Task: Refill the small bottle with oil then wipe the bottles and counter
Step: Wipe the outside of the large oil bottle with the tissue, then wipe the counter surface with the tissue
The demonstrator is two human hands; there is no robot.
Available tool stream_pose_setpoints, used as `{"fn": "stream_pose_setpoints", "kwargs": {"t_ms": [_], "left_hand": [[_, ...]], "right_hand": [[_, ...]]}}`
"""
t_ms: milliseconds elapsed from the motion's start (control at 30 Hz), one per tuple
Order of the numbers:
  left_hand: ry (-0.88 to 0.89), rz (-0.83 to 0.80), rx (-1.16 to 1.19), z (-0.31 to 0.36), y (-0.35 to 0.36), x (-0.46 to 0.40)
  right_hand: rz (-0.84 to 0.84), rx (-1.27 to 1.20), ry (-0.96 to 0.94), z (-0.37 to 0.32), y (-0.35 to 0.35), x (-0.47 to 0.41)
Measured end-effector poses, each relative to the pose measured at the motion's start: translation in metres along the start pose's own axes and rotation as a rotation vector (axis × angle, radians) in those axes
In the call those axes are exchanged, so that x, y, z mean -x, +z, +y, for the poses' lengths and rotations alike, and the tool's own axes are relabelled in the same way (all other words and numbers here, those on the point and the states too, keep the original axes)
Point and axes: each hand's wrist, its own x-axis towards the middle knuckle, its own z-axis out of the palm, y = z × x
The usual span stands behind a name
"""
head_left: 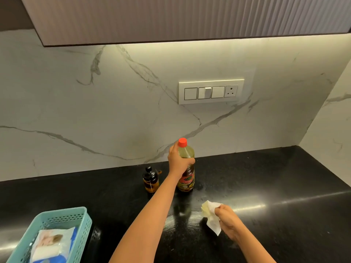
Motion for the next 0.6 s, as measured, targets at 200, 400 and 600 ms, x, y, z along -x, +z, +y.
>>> {"fn": "stream_pose_setpoints", "kwargs": {"t_ms": [200,400,600], "left_hand": [[0.053,-0.079,-0.061,-0.001,0.009,-0.003],[-0.037,-0.049,-0.093,-0.01,-0.012,0.022],[-0.374,-0.336,-0.103,-0.045,-0.048,0.126]], "right_hand": [[-0.044,-0.082,0.032,0.003,-0.006,-0.001],[-0.109,-0.441,-0.027,0.01,-0.011,0.017],[-0.294,-0.717,0.092,0.024,-0.007,0.054]]}}
